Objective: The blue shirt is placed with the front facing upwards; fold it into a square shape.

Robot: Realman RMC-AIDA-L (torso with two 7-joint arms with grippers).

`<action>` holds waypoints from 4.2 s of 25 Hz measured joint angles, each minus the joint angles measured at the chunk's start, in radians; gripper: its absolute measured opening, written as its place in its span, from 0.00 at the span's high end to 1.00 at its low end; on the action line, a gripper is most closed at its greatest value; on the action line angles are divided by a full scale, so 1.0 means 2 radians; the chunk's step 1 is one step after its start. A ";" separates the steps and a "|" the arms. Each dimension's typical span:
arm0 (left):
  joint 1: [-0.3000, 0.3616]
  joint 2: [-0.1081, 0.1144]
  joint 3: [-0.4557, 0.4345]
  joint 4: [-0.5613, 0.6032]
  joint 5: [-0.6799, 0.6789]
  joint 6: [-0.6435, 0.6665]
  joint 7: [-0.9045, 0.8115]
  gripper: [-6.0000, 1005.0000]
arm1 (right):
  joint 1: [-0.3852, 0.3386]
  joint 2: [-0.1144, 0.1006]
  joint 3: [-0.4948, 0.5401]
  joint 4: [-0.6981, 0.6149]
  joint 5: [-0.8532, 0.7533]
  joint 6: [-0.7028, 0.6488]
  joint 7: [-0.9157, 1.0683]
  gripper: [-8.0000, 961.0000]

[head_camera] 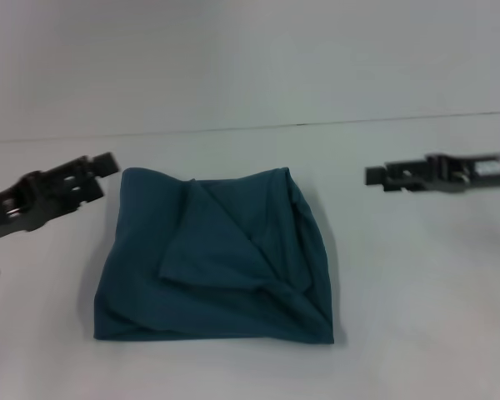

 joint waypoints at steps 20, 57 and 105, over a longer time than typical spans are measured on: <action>0.022 0.004 -0.068 0.007 -0.002 0.037 -0.015 0.16 | 0.164 0.049 -0.150 0.041 -0.093 0.184 0.167 0.30; 0.000 0.005 0.014 0.009 0.055 0.029 -0.116 0.22 | 0.096 0.029 -0.163 -0.096 -0.073 0.117 0.214 0.30; -0.066 -0.011 0.117 -0.111 0.107 -0.171 -0.180 0.34 | 0.067 -0.003 -0.140 -0.100 -0.124 0.089 0.221 0.30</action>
